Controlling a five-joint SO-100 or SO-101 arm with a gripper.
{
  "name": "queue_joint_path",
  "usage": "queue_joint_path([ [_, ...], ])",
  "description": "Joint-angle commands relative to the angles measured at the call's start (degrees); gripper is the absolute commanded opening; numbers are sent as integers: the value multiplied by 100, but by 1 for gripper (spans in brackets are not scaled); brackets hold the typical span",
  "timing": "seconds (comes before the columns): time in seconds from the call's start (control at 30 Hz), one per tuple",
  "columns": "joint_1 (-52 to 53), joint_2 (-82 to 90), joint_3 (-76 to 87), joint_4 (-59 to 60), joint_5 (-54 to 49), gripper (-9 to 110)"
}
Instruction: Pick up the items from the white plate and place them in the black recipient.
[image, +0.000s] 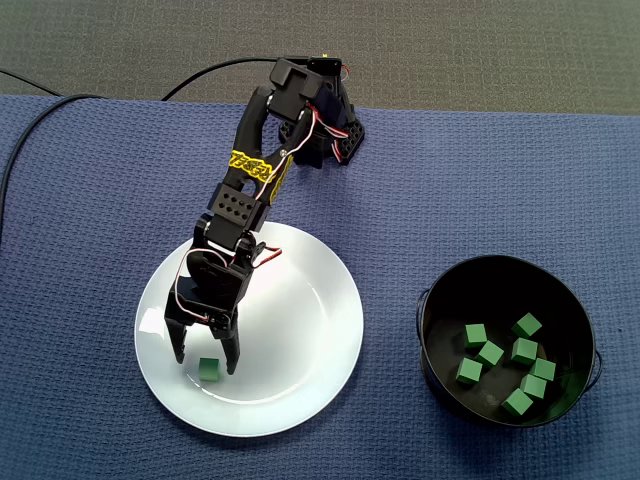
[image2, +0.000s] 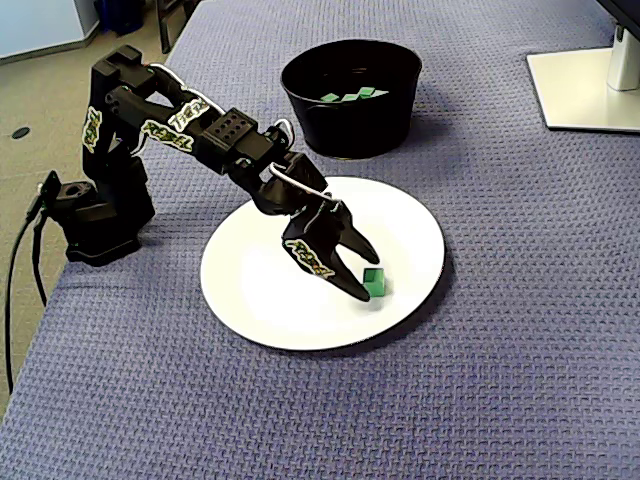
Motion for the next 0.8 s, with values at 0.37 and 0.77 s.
queue_joint_path([
  [0.37, 35, -97, 0, -413, 501, 0],
  [0.77, -316, 1819, -905, 483, 3437, 0],
])
